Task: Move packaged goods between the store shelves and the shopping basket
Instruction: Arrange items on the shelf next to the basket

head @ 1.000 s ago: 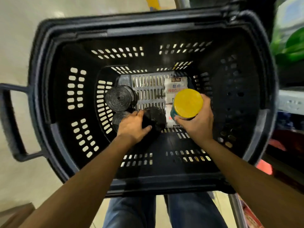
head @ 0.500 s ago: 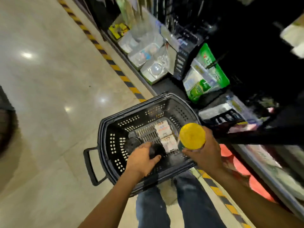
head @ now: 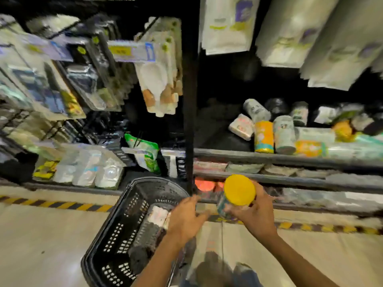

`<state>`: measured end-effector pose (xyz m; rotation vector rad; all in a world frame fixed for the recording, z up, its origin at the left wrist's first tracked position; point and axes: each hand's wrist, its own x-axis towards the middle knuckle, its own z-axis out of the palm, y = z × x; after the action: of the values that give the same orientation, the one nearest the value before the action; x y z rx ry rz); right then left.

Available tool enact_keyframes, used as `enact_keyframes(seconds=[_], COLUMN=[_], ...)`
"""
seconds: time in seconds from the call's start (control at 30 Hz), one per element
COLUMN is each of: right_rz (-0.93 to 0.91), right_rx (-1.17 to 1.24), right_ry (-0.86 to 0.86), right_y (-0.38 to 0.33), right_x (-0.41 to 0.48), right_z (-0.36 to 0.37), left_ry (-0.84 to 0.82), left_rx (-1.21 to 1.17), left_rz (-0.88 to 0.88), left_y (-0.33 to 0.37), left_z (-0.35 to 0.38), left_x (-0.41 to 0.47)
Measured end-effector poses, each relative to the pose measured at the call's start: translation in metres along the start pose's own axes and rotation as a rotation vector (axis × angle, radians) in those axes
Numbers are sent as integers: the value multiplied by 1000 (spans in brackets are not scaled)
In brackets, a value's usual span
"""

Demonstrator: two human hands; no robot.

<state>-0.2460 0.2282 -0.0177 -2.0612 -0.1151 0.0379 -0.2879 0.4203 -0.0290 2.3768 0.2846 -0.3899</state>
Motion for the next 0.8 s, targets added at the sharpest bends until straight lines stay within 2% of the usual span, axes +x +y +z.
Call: enact_keyframes(seconds=[0.27,0.53,0.8], right_rz=[108,240,390], right_rx=[30,36,45], right_ry=[383,686,977], right_y=[47,115,165], right_x=[-71,-180,-243], right_z=[-156,-318,-429], left_ry=[-98,-241,-380], left_rx=[195,298,424], left_rz=[399,637,888], left_y=[152,316,440], left_z=[64,189,292], left_x=[7,-43,-75])
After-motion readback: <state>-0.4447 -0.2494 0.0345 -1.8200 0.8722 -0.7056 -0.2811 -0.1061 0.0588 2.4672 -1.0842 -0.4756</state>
